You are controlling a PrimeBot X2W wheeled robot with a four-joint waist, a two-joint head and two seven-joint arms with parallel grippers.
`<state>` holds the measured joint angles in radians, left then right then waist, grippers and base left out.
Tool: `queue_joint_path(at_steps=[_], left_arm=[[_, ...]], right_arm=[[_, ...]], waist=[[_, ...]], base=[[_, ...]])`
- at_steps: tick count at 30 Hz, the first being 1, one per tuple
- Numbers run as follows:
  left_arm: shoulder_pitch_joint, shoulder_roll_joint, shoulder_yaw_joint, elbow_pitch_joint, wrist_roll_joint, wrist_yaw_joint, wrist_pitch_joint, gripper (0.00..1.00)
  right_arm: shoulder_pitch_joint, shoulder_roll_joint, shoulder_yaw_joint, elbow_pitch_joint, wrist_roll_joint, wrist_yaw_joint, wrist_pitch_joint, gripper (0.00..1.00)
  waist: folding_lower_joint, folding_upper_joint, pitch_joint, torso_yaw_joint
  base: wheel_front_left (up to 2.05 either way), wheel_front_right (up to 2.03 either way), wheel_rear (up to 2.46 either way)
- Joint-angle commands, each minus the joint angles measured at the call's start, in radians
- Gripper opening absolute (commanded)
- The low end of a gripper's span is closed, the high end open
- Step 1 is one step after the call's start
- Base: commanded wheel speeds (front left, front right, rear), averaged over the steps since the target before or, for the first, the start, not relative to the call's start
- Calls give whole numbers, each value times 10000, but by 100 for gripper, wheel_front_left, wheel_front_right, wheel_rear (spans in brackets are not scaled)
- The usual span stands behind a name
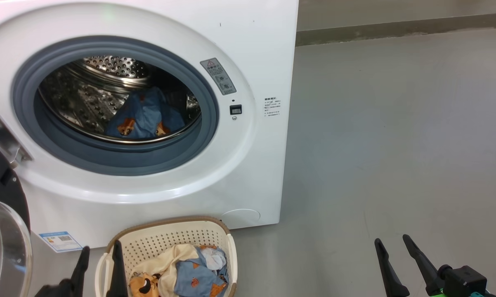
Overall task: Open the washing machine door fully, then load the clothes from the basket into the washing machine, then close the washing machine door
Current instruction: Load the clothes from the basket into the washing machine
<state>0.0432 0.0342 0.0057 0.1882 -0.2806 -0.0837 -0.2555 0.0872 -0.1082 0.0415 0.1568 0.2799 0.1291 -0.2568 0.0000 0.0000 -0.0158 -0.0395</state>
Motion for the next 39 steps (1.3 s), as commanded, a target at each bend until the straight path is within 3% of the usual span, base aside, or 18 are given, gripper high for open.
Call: queue_joint_path(at_steps=[1, 16, 39], left_arm=[[-38, 161, 269, -431, -95, 27, -63, 100], [856, 160, 561, -1421, -339, 167, -63, 100], [1104, 160, 496, -1417, -205, 131, -63, 100]], right_arm=[[13, -163, 143, -257, -151, 16, -49, 100], [223, -112, -75, -337, -315, 16, -49, 100], [257, -157, -52, -367, -416, 16, -49, 100]], waist=[[0, 0, -11, 9], [0, 0, -56, 4], [0, 0, 81, -197]], base=[[0, 0, 0], [0, 0, 0], [0, 0, 0]])
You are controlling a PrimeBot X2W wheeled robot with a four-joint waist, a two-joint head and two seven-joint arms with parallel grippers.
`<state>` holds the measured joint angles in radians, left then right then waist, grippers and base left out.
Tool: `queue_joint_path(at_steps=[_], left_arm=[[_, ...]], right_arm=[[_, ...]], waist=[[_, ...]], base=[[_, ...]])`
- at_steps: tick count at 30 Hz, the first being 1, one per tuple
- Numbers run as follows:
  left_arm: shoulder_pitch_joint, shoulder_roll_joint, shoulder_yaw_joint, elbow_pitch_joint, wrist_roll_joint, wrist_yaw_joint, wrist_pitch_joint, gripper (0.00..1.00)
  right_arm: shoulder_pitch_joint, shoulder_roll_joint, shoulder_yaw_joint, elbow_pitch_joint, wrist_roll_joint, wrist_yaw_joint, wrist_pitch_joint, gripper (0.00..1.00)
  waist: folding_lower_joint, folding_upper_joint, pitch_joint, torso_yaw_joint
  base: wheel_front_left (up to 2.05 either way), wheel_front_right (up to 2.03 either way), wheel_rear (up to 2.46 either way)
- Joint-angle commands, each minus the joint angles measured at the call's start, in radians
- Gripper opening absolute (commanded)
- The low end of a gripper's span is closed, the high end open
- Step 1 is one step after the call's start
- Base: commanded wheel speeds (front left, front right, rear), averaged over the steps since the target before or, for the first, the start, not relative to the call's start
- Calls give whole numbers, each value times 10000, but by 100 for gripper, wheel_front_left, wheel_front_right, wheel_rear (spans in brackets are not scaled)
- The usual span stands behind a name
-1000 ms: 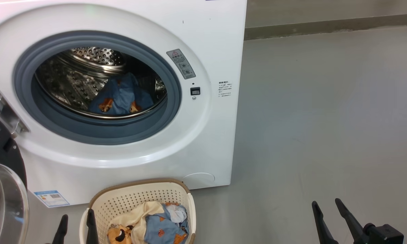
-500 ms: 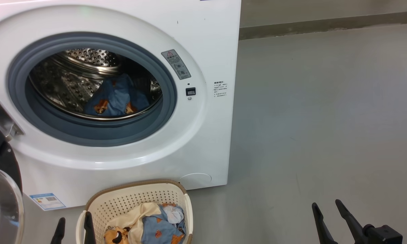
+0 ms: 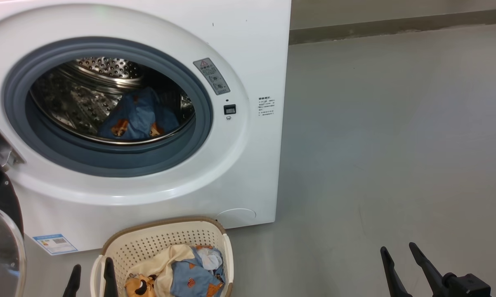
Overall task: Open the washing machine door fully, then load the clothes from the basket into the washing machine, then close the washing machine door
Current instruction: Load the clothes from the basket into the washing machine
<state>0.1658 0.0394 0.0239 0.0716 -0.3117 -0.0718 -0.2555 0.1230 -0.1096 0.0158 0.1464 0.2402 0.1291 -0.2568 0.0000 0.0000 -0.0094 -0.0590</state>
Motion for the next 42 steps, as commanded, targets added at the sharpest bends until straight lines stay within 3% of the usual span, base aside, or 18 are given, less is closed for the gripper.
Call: queue_joint_path(at_steps=[1, 15, 25, 32, 42], left_arm=[[-115, 108, 311, -237, 116, 10, -63, 100], [-371, 108, 63, 135, 121, -19, -63, 100], [-1252, 108, -121, 1269, 174, -119, -63, 100], [-2527, 192, 132, 2835, 308, -255, -63, 100], [-4537, 754, 269, 5600, 454, -150, 185, 100]], right_arm=[[-103, -140, 209, -273, -20, 16, -49, 100], [-417, -123, 347, -391, 3, 16, -49, 100], [-980, -43, 531, -425, 76, 16, -49, 100], [-1526, 77, 669, -448, 158, 16, -49, 100], [-2230, 117, 817, -499, 225, 16, -49, 100]], waist=[[0, 0, 37, -6], [0, 0, 932, -241], [0, 0, 1979, -670], [0, 0, 3023, -1175], [0, 0, 4358, -1605]], base=[[0, 0, 0], [0, 0, 0], [0, 0, 0], [0, 0, 0], [0, 0, 0]])
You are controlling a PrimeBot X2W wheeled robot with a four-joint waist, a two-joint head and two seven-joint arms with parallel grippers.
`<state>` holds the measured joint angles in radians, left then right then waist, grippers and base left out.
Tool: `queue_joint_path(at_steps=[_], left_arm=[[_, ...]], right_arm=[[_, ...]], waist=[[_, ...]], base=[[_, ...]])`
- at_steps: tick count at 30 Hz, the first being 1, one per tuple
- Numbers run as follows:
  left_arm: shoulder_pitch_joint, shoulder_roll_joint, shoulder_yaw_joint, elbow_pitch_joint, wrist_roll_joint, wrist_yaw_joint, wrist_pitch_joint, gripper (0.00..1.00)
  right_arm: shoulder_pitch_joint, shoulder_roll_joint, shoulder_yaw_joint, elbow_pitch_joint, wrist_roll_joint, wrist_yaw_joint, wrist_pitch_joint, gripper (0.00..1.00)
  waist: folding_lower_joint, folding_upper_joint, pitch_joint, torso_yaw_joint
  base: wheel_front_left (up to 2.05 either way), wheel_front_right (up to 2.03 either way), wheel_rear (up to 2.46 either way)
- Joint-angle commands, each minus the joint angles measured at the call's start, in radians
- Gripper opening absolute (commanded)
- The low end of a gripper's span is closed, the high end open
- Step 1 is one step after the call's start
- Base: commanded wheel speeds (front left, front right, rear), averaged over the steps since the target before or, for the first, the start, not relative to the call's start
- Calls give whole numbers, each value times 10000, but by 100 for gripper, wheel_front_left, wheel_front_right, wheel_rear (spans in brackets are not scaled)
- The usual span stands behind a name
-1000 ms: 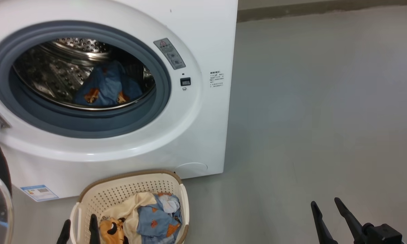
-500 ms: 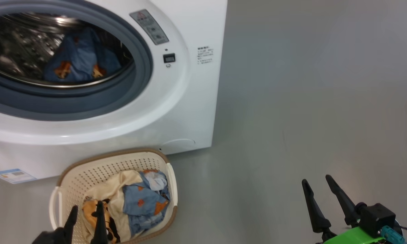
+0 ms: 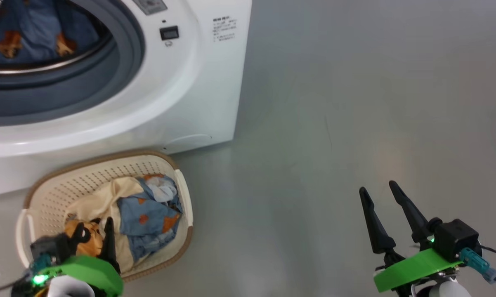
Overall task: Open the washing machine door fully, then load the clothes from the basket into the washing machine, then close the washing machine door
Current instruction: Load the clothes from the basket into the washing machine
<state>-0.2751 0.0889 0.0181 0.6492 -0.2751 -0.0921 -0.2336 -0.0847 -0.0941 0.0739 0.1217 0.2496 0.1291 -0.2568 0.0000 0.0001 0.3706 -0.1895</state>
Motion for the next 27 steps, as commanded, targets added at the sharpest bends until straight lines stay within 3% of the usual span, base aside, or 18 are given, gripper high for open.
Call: queue_joint_path(at_steps=[1, 13, 27], left_arm=[[-369, 346, 310, 130, 122, 82, 43, 100], [-2891, 1138, 233, 3068, 229, 237, 251, 100], [-4580, 1606, -9, 5150, 299, 400, 590, 100]], right_arm=[[-224, -38, 257, -257, 133, 16, -49, 100], [-991, -79, 445, -343, 203, 16, -49, 100], [-1518, -93, 484, -450, 290, 16, -49, 100]], waist=[[0, -1, 706, -323], [0, -1, 2266, -649], [0, -1, 3571, -858]], base=[[0, 0, 0], [0, 0, 0], [0, 0, 0]])
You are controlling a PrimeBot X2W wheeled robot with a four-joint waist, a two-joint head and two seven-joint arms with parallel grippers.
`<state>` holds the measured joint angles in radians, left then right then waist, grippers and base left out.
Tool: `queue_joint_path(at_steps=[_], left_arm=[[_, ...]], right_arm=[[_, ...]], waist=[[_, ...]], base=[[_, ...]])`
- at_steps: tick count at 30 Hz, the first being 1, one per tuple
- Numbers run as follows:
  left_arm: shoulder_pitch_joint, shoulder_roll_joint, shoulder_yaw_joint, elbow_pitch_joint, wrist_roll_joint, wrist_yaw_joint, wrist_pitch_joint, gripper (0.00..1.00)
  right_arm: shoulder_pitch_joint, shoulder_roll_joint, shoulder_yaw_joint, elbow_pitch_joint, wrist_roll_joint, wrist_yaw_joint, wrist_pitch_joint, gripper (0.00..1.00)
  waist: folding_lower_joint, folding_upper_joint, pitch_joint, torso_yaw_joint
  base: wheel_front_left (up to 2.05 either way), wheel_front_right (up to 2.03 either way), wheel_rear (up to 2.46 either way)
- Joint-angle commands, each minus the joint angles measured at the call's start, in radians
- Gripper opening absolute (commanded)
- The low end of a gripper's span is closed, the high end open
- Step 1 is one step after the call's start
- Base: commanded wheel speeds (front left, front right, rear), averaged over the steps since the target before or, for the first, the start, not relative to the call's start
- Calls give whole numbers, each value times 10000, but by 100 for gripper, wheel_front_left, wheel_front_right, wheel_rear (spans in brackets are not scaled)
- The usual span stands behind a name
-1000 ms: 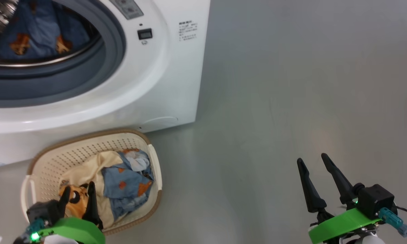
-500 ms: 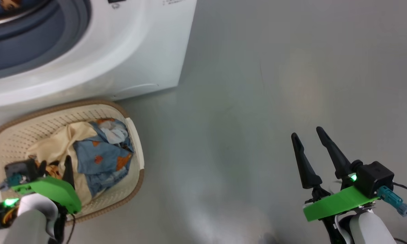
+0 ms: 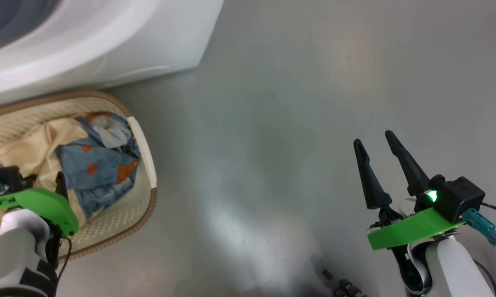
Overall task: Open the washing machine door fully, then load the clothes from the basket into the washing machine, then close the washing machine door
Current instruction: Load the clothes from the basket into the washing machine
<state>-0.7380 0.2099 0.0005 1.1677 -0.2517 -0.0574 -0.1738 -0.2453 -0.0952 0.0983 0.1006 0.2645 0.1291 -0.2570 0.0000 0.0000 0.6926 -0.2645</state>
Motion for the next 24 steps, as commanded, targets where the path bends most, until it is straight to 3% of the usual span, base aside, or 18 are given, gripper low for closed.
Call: queue_joint_path(at_steps=[1, 10, 24], left_arm=[[-49, 417, 180, 88, 36, 78, 30, 100], [-644, 856, 182, 732, -96, 107, 111, 100], [-1339, 1002, 23, 1030, -297, -162, 260, 100]], right_arm=[[58, -78, 234, -248, 152, 16, -48, 100], [-116, -99, 162, -318, 204, 16, -48, 100], [-218, -215, 152, -392, 217, 16, -48, 100]], waist=[[0, 0, 440, -116], [0, 0, 1027, -173], [0, 0, 1630, -239]], base=[[0, 0, 0], [0, 0, 0], [0, 0, 0]])
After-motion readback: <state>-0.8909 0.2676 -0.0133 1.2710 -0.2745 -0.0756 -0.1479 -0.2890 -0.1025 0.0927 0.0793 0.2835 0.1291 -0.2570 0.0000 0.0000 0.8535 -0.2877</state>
